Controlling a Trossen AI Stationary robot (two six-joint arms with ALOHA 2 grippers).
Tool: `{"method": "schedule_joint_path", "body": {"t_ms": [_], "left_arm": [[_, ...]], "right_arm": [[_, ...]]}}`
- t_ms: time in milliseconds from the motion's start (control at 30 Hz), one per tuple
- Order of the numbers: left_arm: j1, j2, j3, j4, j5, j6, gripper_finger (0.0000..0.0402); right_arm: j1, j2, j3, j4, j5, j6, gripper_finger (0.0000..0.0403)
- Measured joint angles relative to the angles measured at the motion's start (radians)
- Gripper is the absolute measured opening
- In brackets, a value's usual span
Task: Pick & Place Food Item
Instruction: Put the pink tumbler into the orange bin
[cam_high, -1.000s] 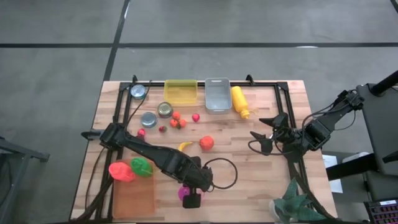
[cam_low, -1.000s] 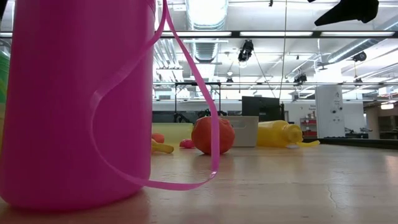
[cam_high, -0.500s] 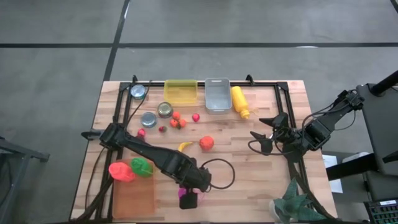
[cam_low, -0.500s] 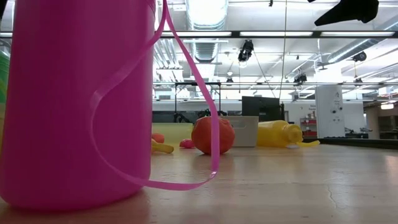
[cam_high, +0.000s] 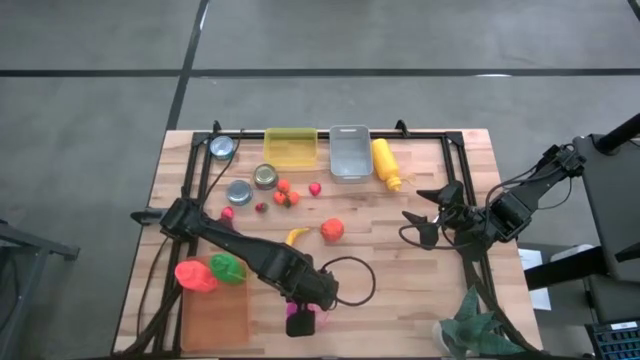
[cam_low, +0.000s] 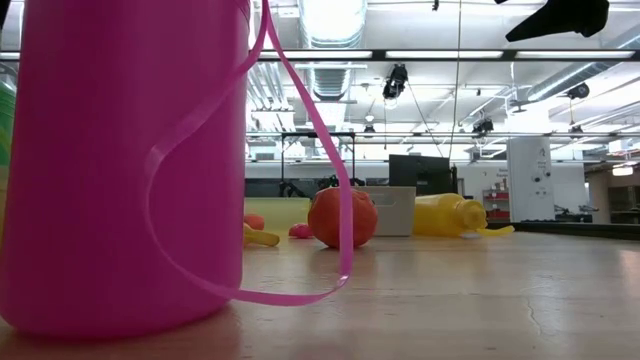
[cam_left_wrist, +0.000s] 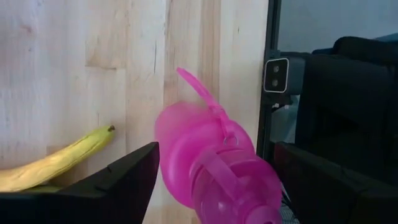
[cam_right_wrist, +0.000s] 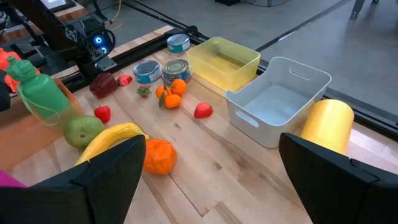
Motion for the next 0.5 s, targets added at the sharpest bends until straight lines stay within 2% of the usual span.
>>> {"method": "schedule_joint_path", "body": {"t_ms": [267,500], "left_arm": [[-0.013,0.0,-0.002,-0.011,0.0,0.0,0.0321],[-0.031,0.0,-0.05,-0.015,-0.001,-0.002,0.0321]], "right_arm": [[0.0,0.0,0.0,0.0,0.0,0.0,0.0364],[0.0,0.0,0.0,0.0,0.0,0.0,0.0364]]}}
